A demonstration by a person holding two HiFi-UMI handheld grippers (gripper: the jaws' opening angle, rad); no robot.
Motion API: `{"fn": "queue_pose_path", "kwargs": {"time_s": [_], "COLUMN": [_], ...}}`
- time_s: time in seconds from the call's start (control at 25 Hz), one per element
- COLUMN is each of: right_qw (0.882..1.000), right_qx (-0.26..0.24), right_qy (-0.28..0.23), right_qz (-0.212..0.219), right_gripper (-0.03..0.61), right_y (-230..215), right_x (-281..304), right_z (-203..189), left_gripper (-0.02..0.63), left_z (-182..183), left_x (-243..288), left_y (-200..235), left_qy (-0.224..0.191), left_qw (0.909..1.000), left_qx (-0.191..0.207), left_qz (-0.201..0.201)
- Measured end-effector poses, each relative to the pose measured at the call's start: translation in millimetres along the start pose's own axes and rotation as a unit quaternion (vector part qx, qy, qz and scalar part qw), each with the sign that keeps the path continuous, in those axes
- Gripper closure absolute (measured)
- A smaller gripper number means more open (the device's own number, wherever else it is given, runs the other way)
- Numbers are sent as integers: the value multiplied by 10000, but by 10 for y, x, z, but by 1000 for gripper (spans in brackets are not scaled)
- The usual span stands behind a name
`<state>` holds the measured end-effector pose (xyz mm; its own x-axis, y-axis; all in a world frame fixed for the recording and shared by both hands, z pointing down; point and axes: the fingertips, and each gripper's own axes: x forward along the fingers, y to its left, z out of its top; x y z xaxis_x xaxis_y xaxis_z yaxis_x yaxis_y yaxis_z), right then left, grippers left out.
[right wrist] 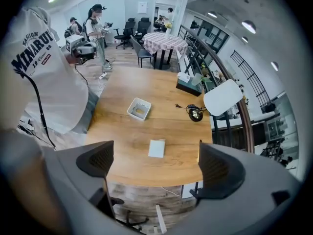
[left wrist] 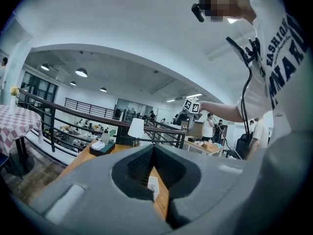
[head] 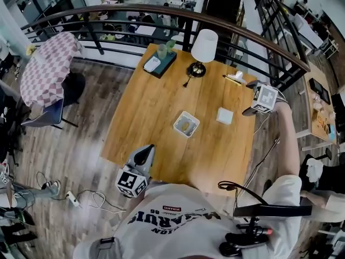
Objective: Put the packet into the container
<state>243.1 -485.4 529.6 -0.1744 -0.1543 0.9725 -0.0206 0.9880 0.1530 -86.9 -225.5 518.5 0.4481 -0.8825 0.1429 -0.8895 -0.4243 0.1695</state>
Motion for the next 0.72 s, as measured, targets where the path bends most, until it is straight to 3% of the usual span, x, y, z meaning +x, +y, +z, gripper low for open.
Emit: {"fn": "queue_pose_path", "kwargs": {"time_s": [0.72], "right_qw": [9982], "right_qx": [-166], "right_qy": [571], "right_qz": [127], "right_gripper": [46], "right_y": [-209], "right_x": [956], "right_z": [-174], "left_gripper": [615], "left_z": [-1], "left_x": [60], "left_y": [50], "left_qy": [24], "left_qw": [9998], "left_qx": [57], "left_qz": [183]}}
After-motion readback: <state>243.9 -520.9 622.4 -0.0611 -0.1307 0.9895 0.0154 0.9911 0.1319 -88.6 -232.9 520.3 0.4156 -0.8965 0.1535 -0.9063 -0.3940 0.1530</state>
